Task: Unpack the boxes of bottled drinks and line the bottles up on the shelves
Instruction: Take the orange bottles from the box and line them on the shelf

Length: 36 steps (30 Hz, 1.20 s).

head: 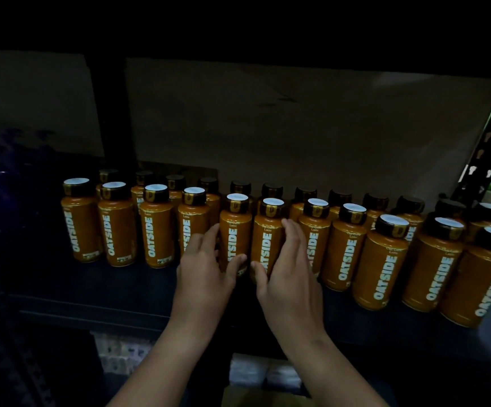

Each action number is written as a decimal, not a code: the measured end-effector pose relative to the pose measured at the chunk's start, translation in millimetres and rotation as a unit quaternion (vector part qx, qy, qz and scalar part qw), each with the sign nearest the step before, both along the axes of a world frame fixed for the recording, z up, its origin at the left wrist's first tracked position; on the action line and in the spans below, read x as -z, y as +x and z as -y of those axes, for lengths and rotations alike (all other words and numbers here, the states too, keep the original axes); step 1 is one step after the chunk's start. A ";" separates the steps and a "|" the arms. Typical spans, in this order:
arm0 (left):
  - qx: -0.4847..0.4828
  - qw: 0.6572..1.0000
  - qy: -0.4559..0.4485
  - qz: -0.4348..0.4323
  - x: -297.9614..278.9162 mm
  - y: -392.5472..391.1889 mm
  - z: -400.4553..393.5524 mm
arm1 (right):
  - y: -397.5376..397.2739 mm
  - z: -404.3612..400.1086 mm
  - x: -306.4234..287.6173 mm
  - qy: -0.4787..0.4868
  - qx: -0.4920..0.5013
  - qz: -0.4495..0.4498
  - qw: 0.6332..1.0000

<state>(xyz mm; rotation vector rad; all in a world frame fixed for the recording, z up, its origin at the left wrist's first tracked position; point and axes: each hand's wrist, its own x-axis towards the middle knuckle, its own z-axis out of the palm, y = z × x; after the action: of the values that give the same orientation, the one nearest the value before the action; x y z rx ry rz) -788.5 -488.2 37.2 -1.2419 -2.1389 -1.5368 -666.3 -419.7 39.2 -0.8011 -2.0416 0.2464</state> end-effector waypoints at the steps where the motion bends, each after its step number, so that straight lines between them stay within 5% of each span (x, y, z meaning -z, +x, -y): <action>1: -0.004 1.000 -0.004 -0.009 -0.2 0.1 0.5 | -0.5 -2.2 0.2 0.003 0.000 0.005 1.000; 36: -0.037 0.998 -0.028 -0.033 4.0 -7.7 -8.6 | -9.2 -19.8 2.9 0.041 -0.018 0.020 0.999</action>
<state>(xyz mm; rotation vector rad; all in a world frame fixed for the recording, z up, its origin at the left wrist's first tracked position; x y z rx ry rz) -796.1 -479.6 33.2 -1.1989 -2.1749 -1.3944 -675.4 -399.9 36.4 -0.7251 -2.0912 0.1654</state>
